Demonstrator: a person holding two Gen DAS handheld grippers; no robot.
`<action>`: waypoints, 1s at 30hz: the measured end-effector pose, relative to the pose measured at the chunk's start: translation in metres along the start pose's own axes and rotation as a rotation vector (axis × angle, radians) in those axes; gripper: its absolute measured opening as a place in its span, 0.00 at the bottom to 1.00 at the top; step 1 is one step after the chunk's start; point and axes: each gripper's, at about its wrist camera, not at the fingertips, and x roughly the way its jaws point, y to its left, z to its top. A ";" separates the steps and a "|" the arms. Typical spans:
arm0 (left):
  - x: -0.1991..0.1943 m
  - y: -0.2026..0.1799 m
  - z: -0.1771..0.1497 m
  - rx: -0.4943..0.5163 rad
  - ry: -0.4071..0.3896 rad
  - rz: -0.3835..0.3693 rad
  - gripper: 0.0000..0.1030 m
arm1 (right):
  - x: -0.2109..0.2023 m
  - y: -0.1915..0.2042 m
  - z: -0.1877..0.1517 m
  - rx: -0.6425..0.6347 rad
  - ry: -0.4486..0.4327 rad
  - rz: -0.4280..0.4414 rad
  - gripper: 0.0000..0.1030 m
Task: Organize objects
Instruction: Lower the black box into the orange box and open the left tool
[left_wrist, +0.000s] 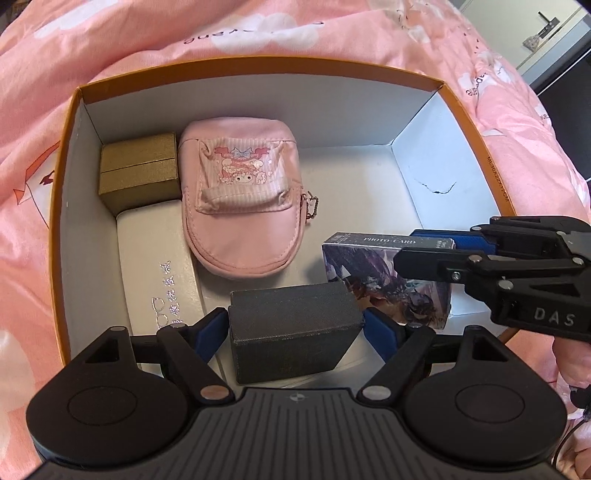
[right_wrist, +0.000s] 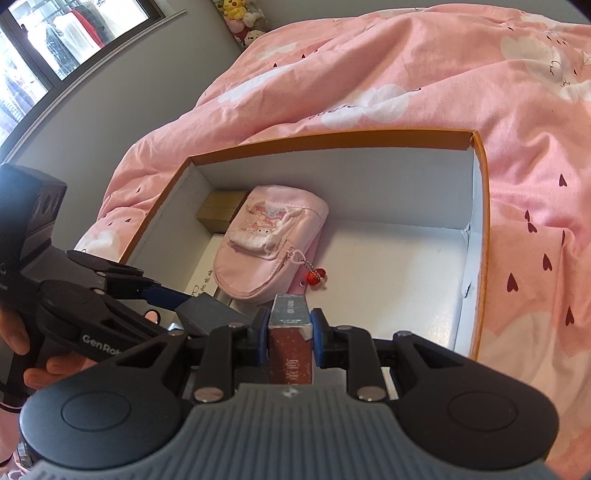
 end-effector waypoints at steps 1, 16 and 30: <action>0.000 0.000 0.000 -0.004 -0.010 -0.001 0.92 | 0.001 0.000 0.000 -0.003 0.001 -0.005 0.24; -0.011 0.005 -0.001 -0.070 -0.096 -0.002 0.99 | 0.005 0.006 -0.001 -0.017 0.018 -0.012 0.24; -0.048 0.003 -0.011 0.001 0.015 0.039 0.59 | 0.000 0.005 0.000 -0.023 0.006 -0.022 0.24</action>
